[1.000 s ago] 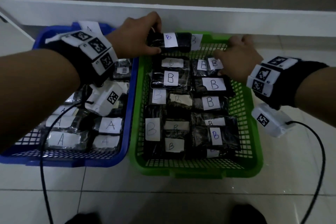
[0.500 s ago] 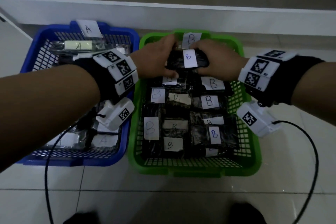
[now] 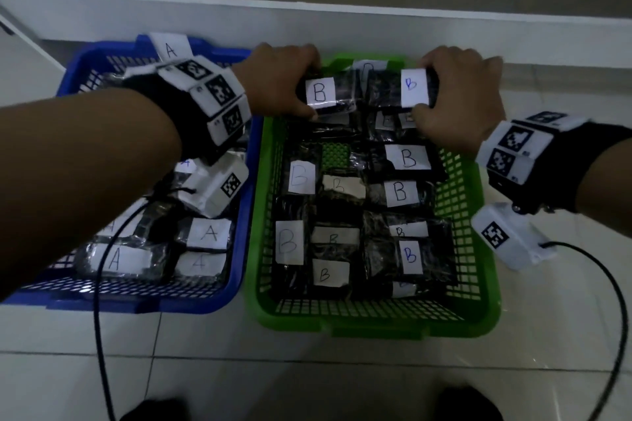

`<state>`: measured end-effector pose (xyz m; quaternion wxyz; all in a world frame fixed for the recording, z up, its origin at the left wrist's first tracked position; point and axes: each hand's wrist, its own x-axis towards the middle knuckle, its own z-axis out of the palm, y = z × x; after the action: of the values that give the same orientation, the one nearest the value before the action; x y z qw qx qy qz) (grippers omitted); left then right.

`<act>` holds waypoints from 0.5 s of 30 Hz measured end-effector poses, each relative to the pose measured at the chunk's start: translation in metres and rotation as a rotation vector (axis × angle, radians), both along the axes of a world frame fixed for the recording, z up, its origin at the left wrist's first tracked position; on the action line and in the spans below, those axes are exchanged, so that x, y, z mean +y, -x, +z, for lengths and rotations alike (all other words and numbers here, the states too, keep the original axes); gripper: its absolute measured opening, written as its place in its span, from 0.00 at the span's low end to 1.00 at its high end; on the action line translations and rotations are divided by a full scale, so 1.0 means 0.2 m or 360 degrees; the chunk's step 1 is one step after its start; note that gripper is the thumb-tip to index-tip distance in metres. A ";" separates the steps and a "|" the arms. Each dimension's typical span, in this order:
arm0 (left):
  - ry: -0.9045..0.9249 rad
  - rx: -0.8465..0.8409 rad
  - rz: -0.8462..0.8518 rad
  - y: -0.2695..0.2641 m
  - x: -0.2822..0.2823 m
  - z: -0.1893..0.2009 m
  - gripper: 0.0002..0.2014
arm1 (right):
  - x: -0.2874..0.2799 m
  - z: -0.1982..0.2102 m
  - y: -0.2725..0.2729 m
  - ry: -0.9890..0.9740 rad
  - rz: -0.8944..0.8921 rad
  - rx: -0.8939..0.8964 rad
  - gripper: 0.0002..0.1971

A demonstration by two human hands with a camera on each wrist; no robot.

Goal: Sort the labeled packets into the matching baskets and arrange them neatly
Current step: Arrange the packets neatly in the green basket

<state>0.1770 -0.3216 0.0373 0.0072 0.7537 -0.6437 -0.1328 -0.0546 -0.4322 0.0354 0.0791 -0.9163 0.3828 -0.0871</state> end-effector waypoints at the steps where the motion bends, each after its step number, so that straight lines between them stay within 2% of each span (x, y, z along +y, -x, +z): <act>1: 0.0011 -0.0050 -0.0035 0.01 0.00 -0.02 0.33 | 0.02 -0.01 0.01 -0.0038 0.0040 -0.0003 0.26; 4: -0.0042 -0.0208 -0.0109 0.05 0.01 -0.07 0.28 | 0.09 -0.06 0.01 -0.0265 0.0255 -0.0007 0.25; 6: -0.0013 -0.0254 -0.0102 0.06 0.01 -0.08 0.27 | 0.14 -0.10 -0.01 -0.0362 0.0374 0.0137 0.27; 9: -0.0038 -0.0224 -0.0108 0.05 -0.01 -0.07 0.26 | 0.19 -0.13 -0.08 -0.0447 0.0482 0.0310 0.31; 12: -0.0115 -0.0117 -0.0084 0.03 -0.02 -0.07 0.20 | 0.21 -0.15 -0.13 -0.0501 0.0520 0.0298 0.33; 15: -0.0115 -0.0073 -0.0082 0.01 -0.02 -0.06 0.21 | 0.20 -0.16 -0.12 -0.0640 0.0512 0.0246 0.33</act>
<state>0.1744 -0.3256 0.0255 -0.0381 0.7395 -0.6576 -0.1388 -0.0301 -0.3928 0.0031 0.2428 -0.9352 0.2468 0.0745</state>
